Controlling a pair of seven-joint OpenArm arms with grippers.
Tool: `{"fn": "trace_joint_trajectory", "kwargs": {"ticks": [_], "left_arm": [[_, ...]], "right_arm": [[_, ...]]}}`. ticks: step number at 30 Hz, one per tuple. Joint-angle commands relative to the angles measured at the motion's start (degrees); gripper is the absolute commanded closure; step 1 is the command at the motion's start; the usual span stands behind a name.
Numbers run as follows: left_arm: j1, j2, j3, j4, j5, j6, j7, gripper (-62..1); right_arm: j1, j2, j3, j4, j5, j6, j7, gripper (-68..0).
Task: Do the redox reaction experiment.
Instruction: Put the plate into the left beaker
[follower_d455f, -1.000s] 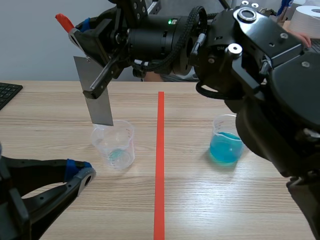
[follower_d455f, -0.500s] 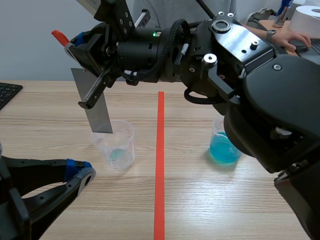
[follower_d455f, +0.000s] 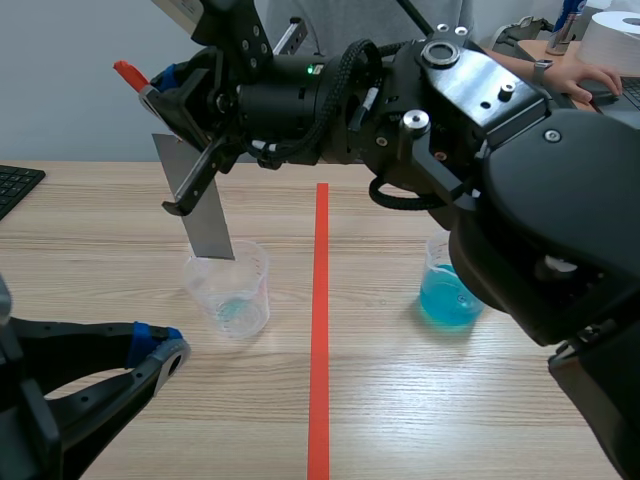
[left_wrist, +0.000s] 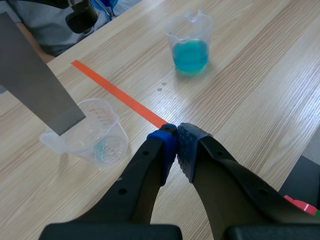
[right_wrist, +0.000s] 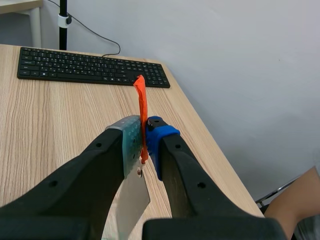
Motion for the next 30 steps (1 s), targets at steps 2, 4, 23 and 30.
{"fn": "trace_joint_trajectory", "kwargs": {"ticks": [2,4,23,30], "left_arm": [[0.0,0.5,0.2,0.6,-0.8,0.4,-0.6,-3.4],[0.0,0.5,0.2,0.6,-0.8,0.5,-0.6,-3.4],[0.0,0.5,0.2,0.6,-0.8,0.5,-0.6,-3.4],[0.0,0.5,0.2,0.6,-0.8,0.5,-0.6,-3.4]], "right_arm": [[1.1,-0.2,0.3,-0.1,0.8,-0.2,1.0,-1.1],[1.1,-0.2,0.3,-0.6,0.8,-0.2,1.0,-1.1],[1.1,-0.2,0.3,-12.0,-3.7,-1.5,8.6,-1.1],[1.1,-0.2,0.3,-14.1,-5.5,-1.5,9.8,-1.1]]}}
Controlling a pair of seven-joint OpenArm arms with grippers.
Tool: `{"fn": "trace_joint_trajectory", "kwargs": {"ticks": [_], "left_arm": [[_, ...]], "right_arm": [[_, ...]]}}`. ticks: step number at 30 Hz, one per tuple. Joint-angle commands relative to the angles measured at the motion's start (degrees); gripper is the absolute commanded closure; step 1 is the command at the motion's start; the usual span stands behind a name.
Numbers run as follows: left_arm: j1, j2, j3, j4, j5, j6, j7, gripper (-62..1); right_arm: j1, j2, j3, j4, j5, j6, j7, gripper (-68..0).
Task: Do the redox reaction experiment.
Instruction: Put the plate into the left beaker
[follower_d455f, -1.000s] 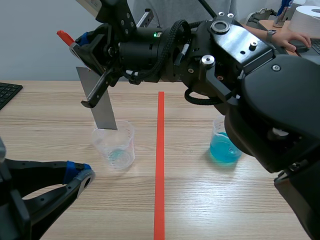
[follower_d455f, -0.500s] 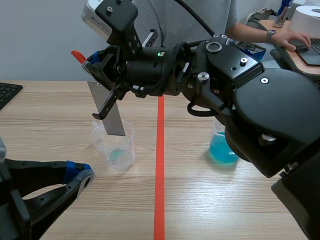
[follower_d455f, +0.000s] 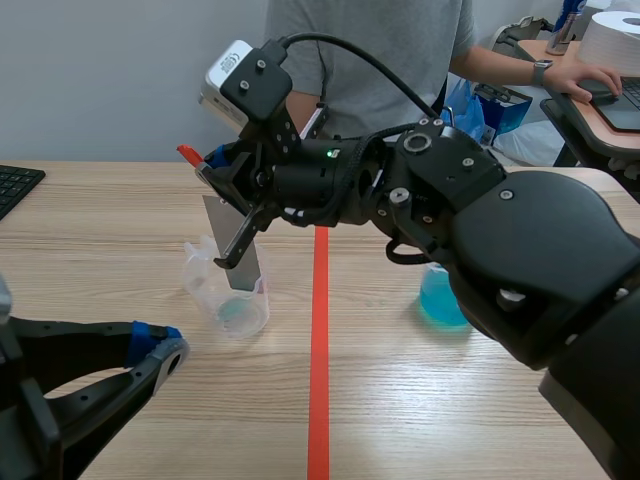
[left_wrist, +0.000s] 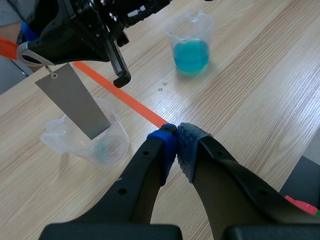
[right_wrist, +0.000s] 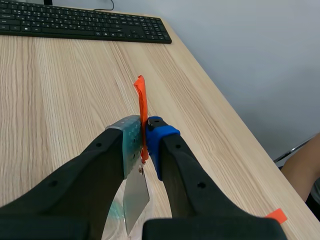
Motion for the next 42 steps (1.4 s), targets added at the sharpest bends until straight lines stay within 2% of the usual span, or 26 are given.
{"fn": "trace_joint_trajectory", "kwargs": {"ticks": [1,14,18,26,29,33,35,38,42], "left_arm": [[0.0,0.5,0.2,0.6,-0.8,0.3,-0.6,-3.4],[0.0,0.5,0.2,0.6,-0.8,0.3,-0.6,-3.4],[0.0,0.5,0.2,0.6,-0.8,0.3,-0.4,-3.4],[0.0,0.4,0.2,0.6,-0.8,0.3,-0.4,-3.4],[0.0,0.4,0.2,0.6,-0.8,0.3,-0.4,-3.4],[0.0,0.4,0.2,0.6,-0.8,0.3,-0.4,-3.4],[0.0,0.4,0.2,0.6,-0.8,0.3,-0.4,-3.4],[0.0,0.4,0.2,0.6,-0.8,0.3,-0.4,-3.4],[0.0,0.4,0.2,0.6,-0.8,0.3,-0.4,-3.4]], "right_arm": [[1.2,-0.2,0.3,0.7,0.3,-0.4,0.9,-1.1],[1.2,0.2,-1.4,0.7,-0.6,-0.4,1.0,-1.1],[1.2,0.8,-2.4,0.7,-0.7,-0.4,1.5,-5.2],[1.2,2.7,-3.3,0.7,-0.7,-0.2,2.6,-6.4],[1.2,3.2,-4.3,0.7,-0.7,0.1,3.7,-12.4],[1.2,3.2,-6.0,0.7,-0.7,0.1,5.2,-15.8],[1.2,3.2,-7.3,0.7,-0.7,0.1,6.5,-23.0],[1.2,3.2,-9.5,0.7,-0.7,0.5,9.1,-37.8],[1.1,3.2,-11.8,0.8,-0.7,0.5,12.8,-49.2]]}}
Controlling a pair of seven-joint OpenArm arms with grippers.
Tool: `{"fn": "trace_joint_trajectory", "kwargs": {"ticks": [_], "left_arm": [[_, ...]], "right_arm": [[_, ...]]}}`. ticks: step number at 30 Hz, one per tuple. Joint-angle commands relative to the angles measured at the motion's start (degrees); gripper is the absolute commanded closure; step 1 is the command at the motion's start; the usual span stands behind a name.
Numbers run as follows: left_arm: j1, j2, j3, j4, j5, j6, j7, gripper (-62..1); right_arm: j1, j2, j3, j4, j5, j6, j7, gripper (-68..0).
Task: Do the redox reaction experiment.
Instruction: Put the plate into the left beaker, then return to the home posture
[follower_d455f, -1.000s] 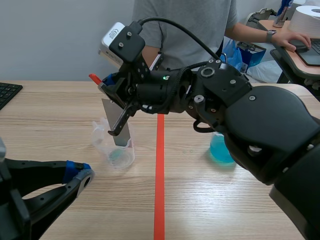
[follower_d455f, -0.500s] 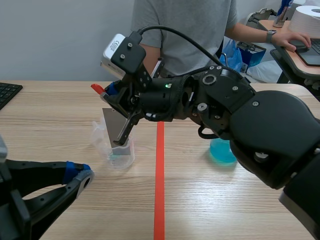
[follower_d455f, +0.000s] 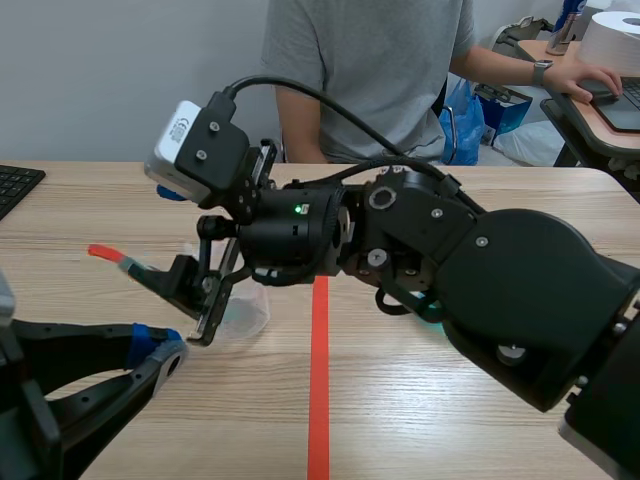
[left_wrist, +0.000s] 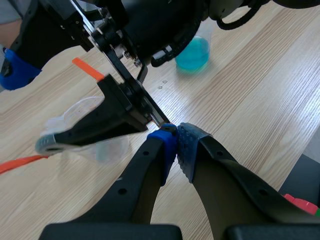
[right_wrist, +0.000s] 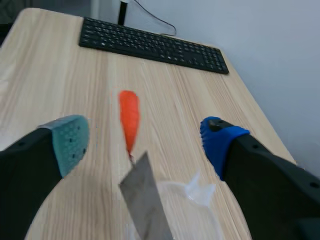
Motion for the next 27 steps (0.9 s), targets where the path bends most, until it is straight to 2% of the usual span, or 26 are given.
{"fn": "trace_joint_trajectory", "kwargs": {"ticks": [1,4,6,11,15,16,22,25,27], "left_arm": [[0.0,0.4,0.2,0.6,-0.8,0.3,-0.8,-3.4],[0.0,0.4,0.2,0.6,-0.8,0.3,-0.8,-3.4],[0.0,0.4,0.2,0.6,-0.8,0.3,-0.8,-3.4],[0.0,0.4,0.2,0.6,-0.8,0.3,-0.7,-3.4],[0.0,0.4,0.2,0.6,-0.8,0.3,-0.7,-3.7],[0.0,0.4,0.2,0.6,-0.8,0.3,-0.7,-5.5],[-0.2,0.4,0.2,0.6,-0.8,0.3,-0.8,-24.9],[-0.2,0.4,0.2,0.6,-1.2,0.7,-1.3,-40.8],[-0.4,0.4,0.2,0.6,-3.5,2.1,-1.2,-52.4]], "right_arm": [[1.1,-0.1,0.2,0.8,0.7,-0.3,2.1,-52.7],[1.0,0.4,0.0,0.8,1.2,-0.3,4.9,-62.2],[0.9,1.4,0.0,0.8,4.2,-0.3,6.5,-67.9],[0.5,5.8,0.3,1.8,12.3,-0.3,6.0,-67.9],[-0.9,10.0,3.1,3.4,15.3,-0.3,5.2,-67.9],[-1.5,11.0,4.4,3.9,15.8,-0.5,4.8,-67.9],[-6.5,18.2,13.7,8.6,20.5,-0.5,1.3,-67.9],[-10.0,21.5,18.8,11.8,21.8,-0.5,-0.6,-67.9],[-12.8,23.3,22.2,13.7,23.3,-0.5,-1.7,-67.9]]}}
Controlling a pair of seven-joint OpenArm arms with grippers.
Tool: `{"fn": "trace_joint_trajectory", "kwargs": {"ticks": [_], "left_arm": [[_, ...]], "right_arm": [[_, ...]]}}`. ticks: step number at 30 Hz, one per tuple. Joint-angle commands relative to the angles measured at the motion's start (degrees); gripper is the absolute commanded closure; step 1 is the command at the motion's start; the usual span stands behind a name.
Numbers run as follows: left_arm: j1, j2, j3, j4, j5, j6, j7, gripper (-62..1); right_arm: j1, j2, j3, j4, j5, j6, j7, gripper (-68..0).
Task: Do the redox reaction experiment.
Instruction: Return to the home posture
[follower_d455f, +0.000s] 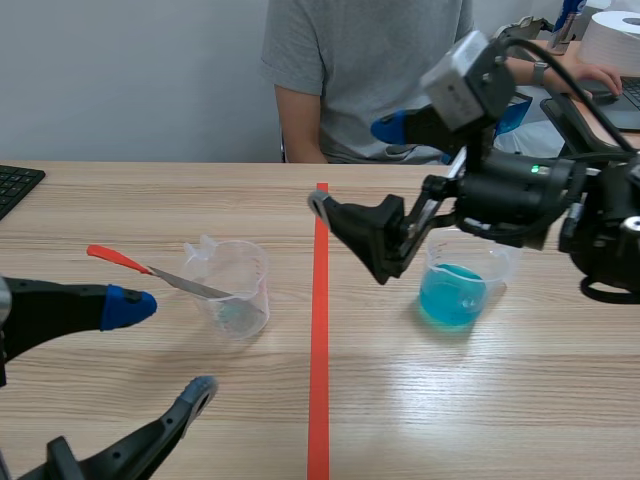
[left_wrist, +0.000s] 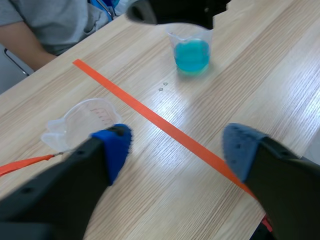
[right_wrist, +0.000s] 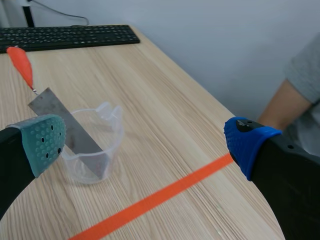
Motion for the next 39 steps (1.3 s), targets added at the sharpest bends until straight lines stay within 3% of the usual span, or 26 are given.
{"fn": "trace_joint_trajectory", "kwargs": {"ticks": [1,2,9,12,18,24,31,39], "left_arm": [[-0.7,0.4,0.2,0.6,-2.9,1.4,-1.0,-58.0],[-1.0,0.4,0.2,0.6,-4.1,2.1,-1.0,-62.3],[-4.9,0.1,0.2,0.6,-12.4,5.7,-0.3,-62.3],[-7.1,0.1,0.2,0.6,-14.6,9.0,1.8,-62.3],[-10.5,-0.6,0.4,0.6,-17.9,12.5,5.9,-62.3],[-10.6,-2.8,0.4,0.6,-18.4,13.1,8.0,-62.3],[-10.3,-3.5,0.4,0.6,-21.9,13.1,10.9,-62.3],[-10.3,-3.6,0.4,0.6,-22.1,13.0,11.9,-62.3]], "right_arm": [[-1.7,1.3,2.2,2.3,1.7,-0.3,-0.3,-67.9],[-3.4,2.0,3.9,3.2,1.9,-0.3,-0.6,-67.9],[-17.6,4.1,17.7,9.5,2.9,-0.5,-3.1,-67.9],[-23.6,4.0,23.6,12.4,3.1,-0.5,-3.6,-67.9],[-33.9,4.0,32.9,18.1,3.1,-0.9,-5.5,-67.9],[-41.3,3.0,40.5,22.9,3.4,-1.1,-6.4,-67.9],[-43.6,1.0,44.8,25.0,7.5,-1.1,-7.9,-67.9],[-43.6,0.4,44.8,25.0,9.1,-1.1,-7.9,-67.9]]}}
